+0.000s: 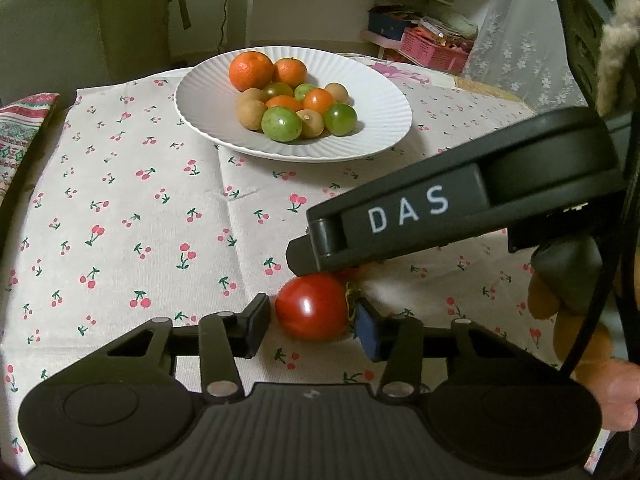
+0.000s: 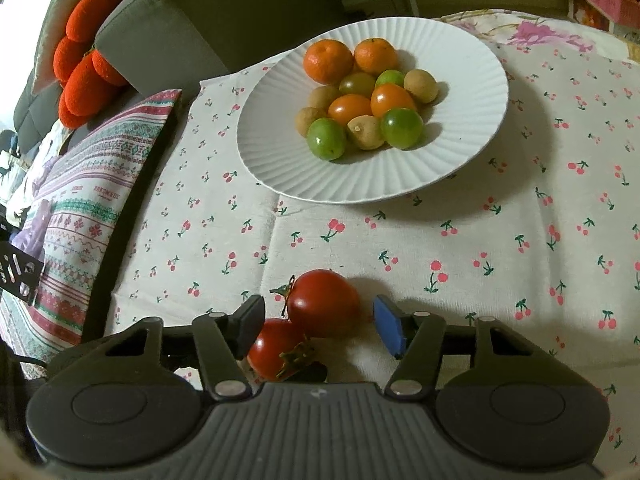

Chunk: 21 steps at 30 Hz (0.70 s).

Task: Organize fruits
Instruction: 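Grasp a red tomato with each gripper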

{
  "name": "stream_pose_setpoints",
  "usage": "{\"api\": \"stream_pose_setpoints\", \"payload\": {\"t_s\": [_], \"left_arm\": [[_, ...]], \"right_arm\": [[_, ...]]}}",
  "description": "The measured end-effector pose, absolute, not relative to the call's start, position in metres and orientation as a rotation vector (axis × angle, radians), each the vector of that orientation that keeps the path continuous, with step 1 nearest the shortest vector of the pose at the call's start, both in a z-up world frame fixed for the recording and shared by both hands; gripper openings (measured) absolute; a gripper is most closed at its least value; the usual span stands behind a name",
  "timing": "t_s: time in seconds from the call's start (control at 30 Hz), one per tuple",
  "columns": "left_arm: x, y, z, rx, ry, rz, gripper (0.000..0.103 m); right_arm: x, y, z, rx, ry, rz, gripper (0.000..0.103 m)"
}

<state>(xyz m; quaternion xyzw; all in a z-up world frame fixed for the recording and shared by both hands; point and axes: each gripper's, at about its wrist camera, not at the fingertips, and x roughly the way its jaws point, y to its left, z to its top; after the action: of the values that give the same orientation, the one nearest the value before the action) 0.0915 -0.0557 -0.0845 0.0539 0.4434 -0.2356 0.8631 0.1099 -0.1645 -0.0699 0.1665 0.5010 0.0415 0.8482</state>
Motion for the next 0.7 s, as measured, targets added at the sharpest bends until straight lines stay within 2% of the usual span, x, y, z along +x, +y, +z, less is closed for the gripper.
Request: {"api": "stream_pose_setpoints", "payload": {"t_s": [0.13,0.17,0.2,0.7], "left_arm": [[0.0925,-0.0557,-0.0843,0.110,0.931,-0.490,0.040],[0.0924,-0.0555,-0.0836,0.105,0.936,-0.485,0.040],[0.0923,-0.0551,-0.0830,0.100,0.939,-0.484,0.040],[0.0927,-0.0531,-0.0769,0.092,0.928,-0.468,0.040]], "right_arm": [[0.1110,-0.1626,-0.0718,0.337,1.050,0.101,0.046],[0.1107,-0.1616,-0.0715,0.325,1.047,0.095,0.038],[0.1104,-0.1609,-0.0706,0.318,1.044,0.097,0.038],[0.1079,-0.1616,-0.0651,0.338,1.015,0.118,0.037]]}}
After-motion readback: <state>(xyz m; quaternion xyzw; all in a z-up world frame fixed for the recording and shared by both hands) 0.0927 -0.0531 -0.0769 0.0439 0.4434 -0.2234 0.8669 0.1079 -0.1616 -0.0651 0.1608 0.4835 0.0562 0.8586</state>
